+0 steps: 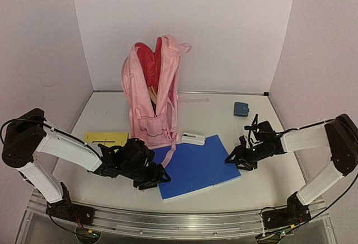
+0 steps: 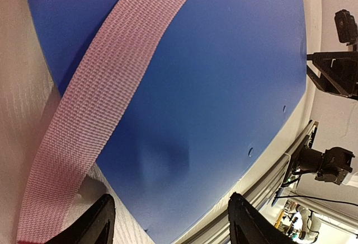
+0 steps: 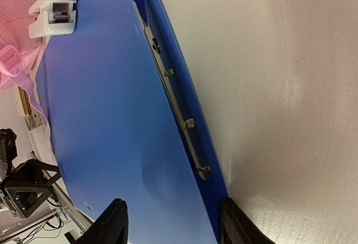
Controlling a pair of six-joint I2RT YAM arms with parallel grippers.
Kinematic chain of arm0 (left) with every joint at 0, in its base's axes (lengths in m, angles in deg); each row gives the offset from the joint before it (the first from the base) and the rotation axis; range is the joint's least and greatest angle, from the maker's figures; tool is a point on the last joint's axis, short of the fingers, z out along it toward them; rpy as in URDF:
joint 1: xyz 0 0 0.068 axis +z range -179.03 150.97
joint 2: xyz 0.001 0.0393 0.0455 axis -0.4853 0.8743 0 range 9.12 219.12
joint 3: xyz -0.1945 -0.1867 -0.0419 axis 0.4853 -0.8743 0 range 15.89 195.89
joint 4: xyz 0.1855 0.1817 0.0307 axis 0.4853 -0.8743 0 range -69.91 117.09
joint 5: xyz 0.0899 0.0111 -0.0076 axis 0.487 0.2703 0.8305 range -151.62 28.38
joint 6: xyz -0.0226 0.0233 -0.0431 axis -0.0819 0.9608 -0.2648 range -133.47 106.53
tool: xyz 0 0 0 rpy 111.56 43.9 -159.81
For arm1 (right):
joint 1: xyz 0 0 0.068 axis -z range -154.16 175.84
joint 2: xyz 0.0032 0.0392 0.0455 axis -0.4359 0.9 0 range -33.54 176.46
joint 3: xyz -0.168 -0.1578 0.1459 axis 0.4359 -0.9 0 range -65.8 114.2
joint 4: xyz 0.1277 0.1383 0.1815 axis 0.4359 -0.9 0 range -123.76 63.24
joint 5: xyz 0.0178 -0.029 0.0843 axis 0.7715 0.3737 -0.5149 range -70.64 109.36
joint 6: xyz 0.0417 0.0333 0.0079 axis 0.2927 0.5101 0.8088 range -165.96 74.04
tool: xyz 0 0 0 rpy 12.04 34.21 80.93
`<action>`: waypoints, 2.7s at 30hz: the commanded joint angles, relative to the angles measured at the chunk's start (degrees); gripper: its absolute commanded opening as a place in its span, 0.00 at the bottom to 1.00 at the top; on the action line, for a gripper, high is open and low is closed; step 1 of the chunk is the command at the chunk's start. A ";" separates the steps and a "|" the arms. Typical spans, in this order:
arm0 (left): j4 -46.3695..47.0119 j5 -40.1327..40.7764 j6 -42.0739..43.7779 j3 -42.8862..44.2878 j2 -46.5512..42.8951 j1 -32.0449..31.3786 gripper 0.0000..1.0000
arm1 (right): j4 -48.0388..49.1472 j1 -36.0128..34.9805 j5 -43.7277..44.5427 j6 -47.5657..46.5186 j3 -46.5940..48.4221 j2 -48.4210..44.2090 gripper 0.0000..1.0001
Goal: Pack the student bag
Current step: Pick up the files from the center of the board.
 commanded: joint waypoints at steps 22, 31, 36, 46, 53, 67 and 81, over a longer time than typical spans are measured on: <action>5.76 2.00 -2.21 -3.46 2.39 -0.33 0.54 | 7.63 -0.12 -19.15 5.26 -5.46 -12.53 0.21; 6.91 1.46 0.48 -3.08 1.52 -0.36 0.54 | 8.53 -0.07 -22.25 7.75 -5.64 -17.27 0.08; 5.03 1.75 3.83 -1.42 0.77 -0.37 0.57 | 8.47 -0.12 -21.59 9.25 -6.09 -18.91 0.00; -24.33 25.12 26.28 14.20 -6.24 -6.84 0.91 | 4.64 -0.07 -9.11 18.61 -2.54 -25.10 0.00; -22.89 38.81 40.64 20.63 -4.58 -13.90 0.99 | -4.96 -0.18 -1.51 19.89 3.13 -28.70 0.00; 1.80 28.12 59.99 23.83 4.07 -18.82 1.00 | -9.94 -0.14 3.80 21.43 6.83 -29.21 0.00; 8.39 51.32 71.74 32.14 20.74 -21.74 1.00 | -10.57 -0.13 3.55 22.09 7.70 -29.52 0.00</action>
